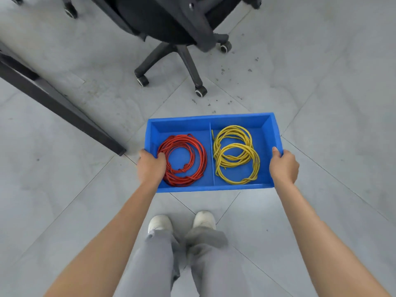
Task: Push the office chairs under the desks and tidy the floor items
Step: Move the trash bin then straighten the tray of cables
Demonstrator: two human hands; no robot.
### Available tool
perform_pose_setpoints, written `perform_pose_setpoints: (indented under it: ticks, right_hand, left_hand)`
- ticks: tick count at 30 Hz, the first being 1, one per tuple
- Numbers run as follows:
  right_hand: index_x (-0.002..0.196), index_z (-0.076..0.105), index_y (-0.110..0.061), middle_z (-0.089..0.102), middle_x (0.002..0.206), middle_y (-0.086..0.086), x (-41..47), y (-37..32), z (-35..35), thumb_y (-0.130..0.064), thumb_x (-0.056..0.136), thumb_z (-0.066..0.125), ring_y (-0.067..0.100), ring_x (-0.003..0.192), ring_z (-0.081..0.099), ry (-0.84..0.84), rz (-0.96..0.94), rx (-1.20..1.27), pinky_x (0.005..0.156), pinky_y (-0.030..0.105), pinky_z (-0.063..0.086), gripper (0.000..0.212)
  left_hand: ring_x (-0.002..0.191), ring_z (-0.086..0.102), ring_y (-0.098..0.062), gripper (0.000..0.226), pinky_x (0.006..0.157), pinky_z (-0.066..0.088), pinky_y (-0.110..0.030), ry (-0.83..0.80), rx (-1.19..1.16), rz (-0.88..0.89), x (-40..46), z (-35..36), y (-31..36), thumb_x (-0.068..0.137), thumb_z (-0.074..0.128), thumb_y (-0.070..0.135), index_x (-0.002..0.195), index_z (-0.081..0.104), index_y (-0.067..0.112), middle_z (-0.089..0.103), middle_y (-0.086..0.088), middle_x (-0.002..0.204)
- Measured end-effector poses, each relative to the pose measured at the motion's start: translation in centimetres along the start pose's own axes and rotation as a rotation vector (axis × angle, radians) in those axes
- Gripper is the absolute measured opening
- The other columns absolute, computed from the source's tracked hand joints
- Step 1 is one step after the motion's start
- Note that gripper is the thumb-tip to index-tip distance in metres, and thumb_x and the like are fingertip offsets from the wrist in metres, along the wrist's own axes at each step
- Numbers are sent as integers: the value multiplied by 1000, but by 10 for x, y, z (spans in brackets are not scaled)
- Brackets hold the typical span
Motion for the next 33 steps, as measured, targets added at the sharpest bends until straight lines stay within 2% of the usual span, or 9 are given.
perform_pose_setpoints:
  ticks: [2, 6, 10, 12, 17, 19, 23, 28, 33]
  right_hand:
    - [80, 44, -6, 61, 100, 25, -29, -8, -62, -31, 97, 38, 40, 92, 54, 40, 38, 20, 68, 36, 34, 31]
    - [67, 38, -8, 61, 99, 27, -86, -42, -180, -30, 97, 39, 38, 84, 50, 110, 55, 58, 67, 36, 32, 38]
    - [83, 49, -2, 61, 100, 27, -120, -89, -284, -30, 96, 42, 42, 93, 54, 195, 30, 128, 68, 38, 34, 32]
    - [86, 52, -2, 62, 99, 26, -132, -116, -329, -31, 96, 42, 42, 93, 54, 239, -13, 162, 68, 38, 35, 33]
    - [78, 45, -4, 61, 94, 26, -157, -197, -408, -30, 96, 42, 42, 89, 54, 305, -192, 226, 65, 37, 34, 32]
    - [78, 46, -4, 61, 92, 25, -162, -238, -423, -30, 96, 42, 42, 89, 54, 304, -281, 247, 65, 38, 35, 33]
    - [82, 52, -1, 60, 87, 22, -171, -329, -421, -31, 95, 43, 41, 88, 54, 244, -444, 270, 66, 38, 36, 34]
    - [80, 52, -6, 63, 94, 23, -173, -436, -368, -32, 94, 45, 40, 92, 55, 125, -565, 290, 67, 36, 36, 30]
    - [95, 60, 1, 63, 98, 23, -161, -532, -300, -32, 95, 44, 40, 96, 55, 35, -604, 273, 73, 40, 42, 37]
  left_hand:
    - [107, 51, -41, 37, 88, 42, -43, 4, -14, 22, -44, -31, 35, 85, 48, 19, 114, 44, -5, 54, -26, 117]
    - [110, 50, -42, 41, 91, 43, -47, 55, -11, 91, -123, -102, 110, 85, 48, 21, 115, 43, -6, 54, -27, 120]
    - [110, 51, -40, 40, 89, 41, -43, 100, -63, 183, -184, -170, 188, 85, 49, 21, 117, 46, -3, 56, -24, 120]
    - [107, 53, -38, 37, 87, 41, -41, 117, -105, 220, -208, -202, 223, 84, 49, 22, 114, 48, 0, 58, -20, 117]
    - [103, 55, -33, 31, 85, 41, -36, 160, -275, 314, -243, -279, 285, 85, 49, 20, 110, 51, 1, 61, -17, 112]
    - [103, 55, -31, 31, 84, 39, -34, 214, -327, 318, -246, -309, 297, 86, 49, 18, 111, 51, 0, 60, -15, 112]
    - [102, 53, -36, 35, 86, 41, -40, 365, -408, 248, -226, -365, 303, 86, 50, 21, 112, 47, -3, 58, -21, 113]
    - [106, 52, -40, 44, 92, 44, -47, 498, -443, 141, -162, -429, 314, 86, 50, 29, 116, 45, -3, 56, -22, 117]
    - [101, 54, -38, 41, 87, 44, -44, 527, -466, 123, -83, -484, 343, 87, 49, 26, 115, 47, -4, 59, -20, 112]
Point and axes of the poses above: each hand's wrist, its own x-axis towards the middle knuckle, its own z-axis out of the palm, y = z × x, the point moved 5 cm from there along x, towards the middle knuckle
